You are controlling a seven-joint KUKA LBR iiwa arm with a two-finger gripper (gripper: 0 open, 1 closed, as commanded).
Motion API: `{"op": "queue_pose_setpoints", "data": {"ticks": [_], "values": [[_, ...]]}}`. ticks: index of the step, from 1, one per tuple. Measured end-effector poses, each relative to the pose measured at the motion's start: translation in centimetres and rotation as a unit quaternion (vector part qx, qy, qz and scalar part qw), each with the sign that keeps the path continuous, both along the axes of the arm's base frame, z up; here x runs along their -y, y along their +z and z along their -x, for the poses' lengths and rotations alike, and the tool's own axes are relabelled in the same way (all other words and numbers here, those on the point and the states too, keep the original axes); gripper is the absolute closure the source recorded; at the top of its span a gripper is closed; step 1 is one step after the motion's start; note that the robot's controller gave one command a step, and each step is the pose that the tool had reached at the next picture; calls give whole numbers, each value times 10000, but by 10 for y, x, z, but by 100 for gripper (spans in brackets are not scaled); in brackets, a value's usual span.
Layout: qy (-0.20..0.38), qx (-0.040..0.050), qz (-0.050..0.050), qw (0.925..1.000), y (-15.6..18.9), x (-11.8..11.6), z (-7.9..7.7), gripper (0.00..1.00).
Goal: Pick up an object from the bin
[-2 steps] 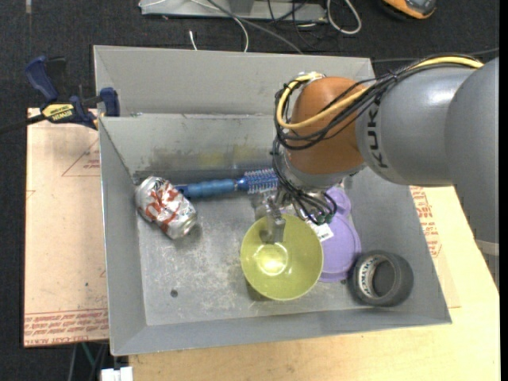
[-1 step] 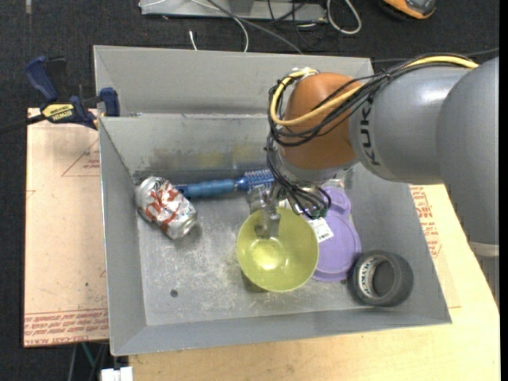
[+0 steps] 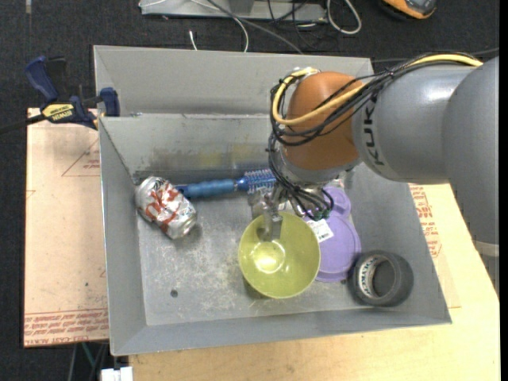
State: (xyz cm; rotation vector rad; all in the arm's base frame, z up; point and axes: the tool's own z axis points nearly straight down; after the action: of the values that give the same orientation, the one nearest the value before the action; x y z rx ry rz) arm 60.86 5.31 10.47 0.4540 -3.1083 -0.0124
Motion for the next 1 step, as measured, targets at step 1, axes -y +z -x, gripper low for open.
{"op": "queue_pose_setpoints", "data": {"ticks": [1], "values": [[1694, 62, -11, 9855, -13, 18, -18, 100]]}}
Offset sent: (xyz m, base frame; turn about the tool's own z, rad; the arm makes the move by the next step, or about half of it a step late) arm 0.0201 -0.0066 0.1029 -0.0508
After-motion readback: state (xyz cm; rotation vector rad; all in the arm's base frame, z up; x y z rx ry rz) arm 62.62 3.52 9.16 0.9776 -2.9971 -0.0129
